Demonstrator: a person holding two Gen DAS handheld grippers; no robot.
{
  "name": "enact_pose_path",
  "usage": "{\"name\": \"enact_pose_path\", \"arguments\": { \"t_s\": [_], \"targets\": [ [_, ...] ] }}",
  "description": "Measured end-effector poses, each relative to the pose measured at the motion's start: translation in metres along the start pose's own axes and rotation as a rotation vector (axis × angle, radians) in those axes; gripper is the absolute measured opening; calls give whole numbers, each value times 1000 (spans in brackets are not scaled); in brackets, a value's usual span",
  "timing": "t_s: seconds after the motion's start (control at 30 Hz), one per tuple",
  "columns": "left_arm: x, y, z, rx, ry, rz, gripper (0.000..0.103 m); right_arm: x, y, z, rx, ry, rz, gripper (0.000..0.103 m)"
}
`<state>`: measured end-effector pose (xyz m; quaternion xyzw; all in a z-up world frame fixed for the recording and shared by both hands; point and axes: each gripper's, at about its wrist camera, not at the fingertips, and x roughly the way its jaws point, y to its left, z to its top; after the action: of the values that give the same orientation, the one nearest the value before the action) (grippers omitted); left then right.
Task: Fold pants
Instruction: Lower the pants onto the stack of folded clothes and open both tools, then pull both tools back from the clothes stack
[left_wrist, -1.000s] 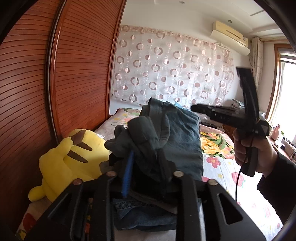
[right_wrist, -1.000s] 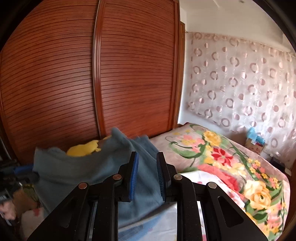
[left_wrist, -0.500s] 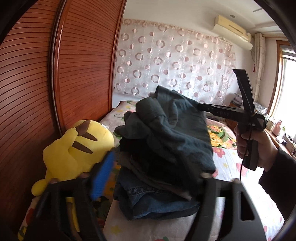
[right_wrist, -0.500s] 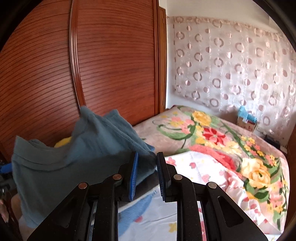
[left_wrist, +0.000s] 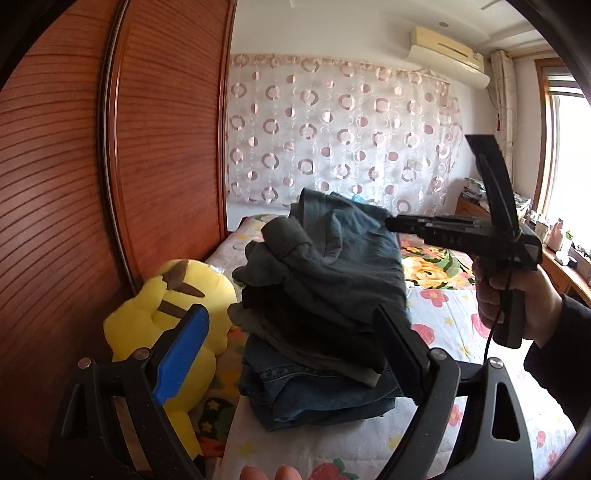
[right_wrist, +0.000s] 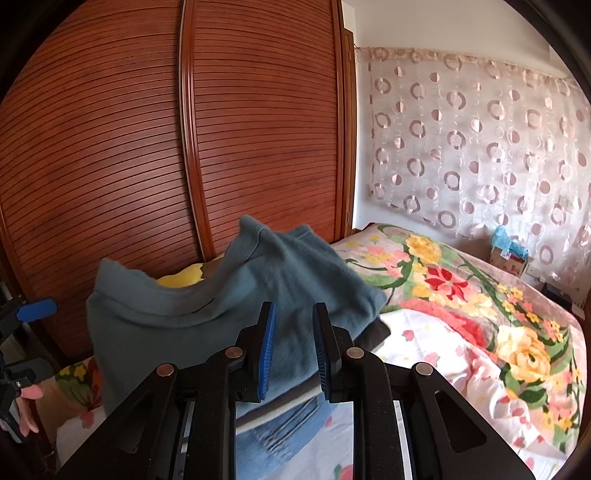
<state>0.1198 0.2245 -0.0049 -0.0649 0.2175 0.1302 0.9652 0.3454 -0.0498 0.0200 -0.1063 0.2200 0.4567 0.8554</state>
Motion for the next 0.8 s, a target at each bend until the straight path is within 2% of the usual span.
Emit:
{"name": "enact_pose_path", "arguments": {
  "t_s": [0.13, 0.27, 0.43, 0.57, 0.8],
  "targets": [
    [-8, -3, 0, 5, -7, -7, 90, -11, 5, -7, 11, 1, 5, 47],
    [-13, -6, -2, 6, 2, -30, 90, -21, 12, -11, 21, 4, 2, 63],
    [-20, -15, -4, 35, 2, -39, 90, -35, 20, -15, 30, 12, -15, 70],
    [-24, -21, -6, 39, -4, -57, 90, -55, 26, -21, 42, 2, -31, 70],
    [-27, -43, -8, 88, 24, -52, 90, -88, 32, -34, 85, -29, -75, 77]
  ]
}}
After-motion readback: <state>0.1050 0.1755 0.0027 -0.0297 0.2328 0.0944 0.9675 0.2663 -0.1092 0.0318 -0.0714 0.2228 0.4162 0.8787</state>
